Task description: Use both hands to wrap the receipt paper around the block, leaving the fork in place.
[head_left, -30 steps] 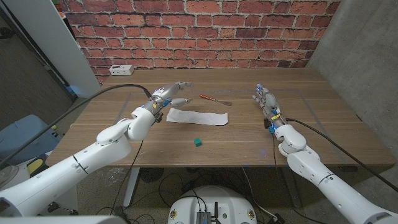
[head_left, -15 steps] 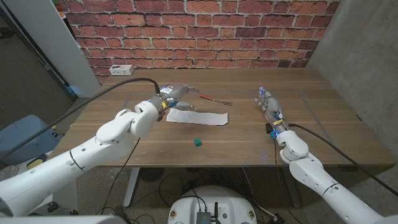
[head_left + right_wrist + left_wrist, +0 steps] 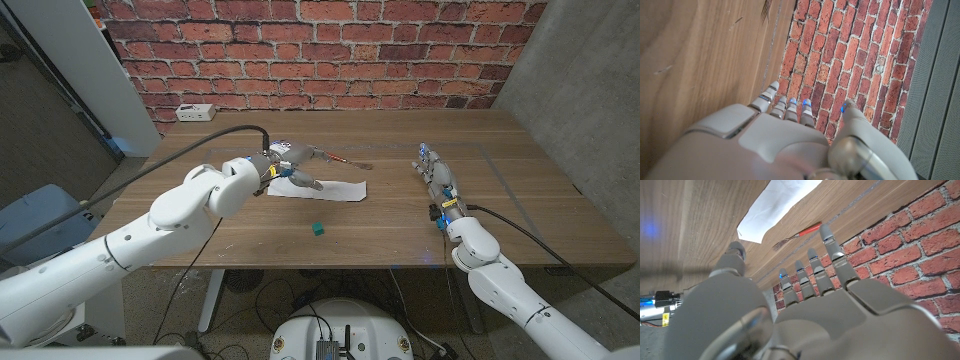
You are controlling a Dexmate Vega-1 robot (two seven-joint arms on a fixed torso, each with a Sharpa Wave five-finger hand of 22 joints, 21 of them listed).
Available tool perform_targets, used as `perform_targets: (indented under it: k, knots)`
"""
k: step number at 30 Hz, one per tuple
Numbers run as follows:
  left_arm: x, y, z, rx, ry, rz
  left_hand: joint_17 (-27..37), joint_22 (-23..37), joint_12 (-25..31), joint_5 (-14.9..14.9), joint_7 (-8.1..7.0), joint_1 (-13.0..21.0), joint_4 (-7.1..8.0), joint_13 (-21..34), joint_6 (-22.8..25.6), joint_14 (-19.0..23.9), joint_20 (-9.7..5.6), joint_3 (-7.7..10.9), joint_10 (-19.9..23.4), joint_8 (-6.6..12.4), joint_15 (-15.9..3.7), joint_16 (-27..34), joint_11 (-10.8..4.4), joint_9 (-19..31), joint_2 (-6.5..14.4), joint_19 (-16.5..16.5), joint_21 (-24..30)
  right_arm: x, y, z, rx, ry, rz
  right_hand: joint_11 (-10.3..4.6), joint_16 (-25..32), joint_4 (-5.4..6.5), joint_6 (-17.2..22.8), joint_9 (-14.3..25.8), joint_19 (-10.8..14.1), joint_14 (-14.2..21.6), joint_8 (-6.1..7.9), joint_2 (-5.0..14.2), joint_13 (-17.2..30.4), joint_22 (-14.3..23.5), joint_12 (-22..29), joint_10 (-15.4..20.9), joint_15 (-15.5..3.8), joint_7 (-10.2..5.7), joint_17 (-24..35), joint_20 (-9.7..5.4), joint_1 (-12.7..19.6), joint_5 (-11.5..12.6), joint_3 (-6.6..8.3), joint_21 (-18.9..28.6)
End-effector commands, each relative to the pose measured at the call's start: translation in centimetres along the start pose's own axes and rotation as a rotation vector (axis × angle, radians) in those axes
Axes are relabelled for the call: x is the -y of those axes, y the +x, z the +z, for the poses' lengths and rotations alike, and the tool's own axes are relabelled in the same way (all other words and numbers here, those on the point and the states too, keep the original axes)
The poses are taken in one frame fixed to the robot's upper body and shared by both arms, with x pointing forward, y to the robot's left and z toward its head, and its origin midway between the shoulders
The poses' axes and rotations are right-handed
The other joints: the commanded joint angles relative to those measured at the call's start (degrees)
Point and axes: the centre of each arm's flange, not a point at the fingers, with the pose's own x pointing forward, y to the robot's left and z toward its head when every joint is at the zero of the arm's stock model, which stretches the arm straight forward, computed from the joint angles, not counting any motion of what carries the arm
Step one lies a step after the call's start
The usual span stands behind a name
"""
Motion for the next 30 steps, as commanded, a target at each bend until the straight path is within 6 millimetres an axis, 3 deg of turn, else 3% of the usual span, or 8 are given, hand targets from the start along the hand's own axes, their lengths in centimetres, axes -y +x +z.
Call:
perform_targets:
  k: [1, 8, 20, 30]
  knots:
    - [-0.4, -0.7, 1.7, 0.076, 0.067, -0.095, -0.1, -0.1, -0.2, 0.5, -0.14, 1.7, -0.46, 0.0, 0.0, 0.5, -0.13, 0.08, 0.5, -0.25, -3.57, 0.1, -0.20, 0.1, 0.3, -0.1, -0.6, -0.3, -0.9, -0.1, 0.009, -0.001, -0.004, 0.25, 0.4, -0.05, 0.6, 0.1, 0.2, 0.0, 0.21, 0.01, 0.3, 0.3, 0.3, 0.5, 0.23, 0.12, 0.2, 0.41, 0.2, 0.1, -0.18, 0.3]
    - [0.1, -0.9, 2.4, 0.117, 0.099, -0.132, -0.5, -0.6, -0.1, 0.8, -0.10, 3.8, -0.92, -0.3, 0.8, 1.3, -1.49, -0.06, 1.8, -0.26, -4.09, 0.2, -0.33, 0.1, 0.7, 1.0, -0.6, -0.6, -1.6, -0.3, 0.012, 0.001, -0.009, 0.29, 0.4, -0.02, 0.7, 0.1, 0.1, 0.0, 0.22, -0.01, 0.3, 0.3, 0.3, 0.5, 0.19, 0.19, 0.2, 0.45, 0.1, 0.1, -0.18, 0.3]
    - [1.0, -0.9, 3.6, 0.159, 0.139, -0.195, -0.6, -1.0, 0.6, 0.7, 0.09, 7.2, -0.70, -0.5, 6.6, 4.8, -0.96, -0.78, 5.5, 1.05, -6.69, 1.7, -1.14, 0.0, 2.4, 1.2, -1.1, -0.8, -3.0, -0.6, 0.004, 0.003, -0.016, 0.22, 0.4, 0.06, 0.7, 0.1, 0.2, 0.0, 0.21, -0.03, 0.3, 0.3, 0.3, 0.6, 0.28, 0.16, 0.3, 0.41, 0.0, 0.1, -0.16, 0.3]
    - [2.4, -1.0, 4.7, 0.193, 0.170, -0.243, -0.2, -1.0, 1.0, 0.4, 0.17, 9.6, -0.91, -0.4, 9.2, 5.7, -1.59, -0.70, 7.0, 1.48, -6.96, 2.3, -0.88, 0.0, 3.9, 2.0, -1.1, -1.0, -4.4, -1.0, -0.008, 0.004, -0.021, 0.30, 0.4, 0.13, 0.7, 0.1, 0.1, 0.0, 0.19, -0.02, 0.3, 0.3, 0.3, 0.7, 0.26, 0.17, 0.3, 0.41, -0.2, 0.1, -0.14, 0.3]
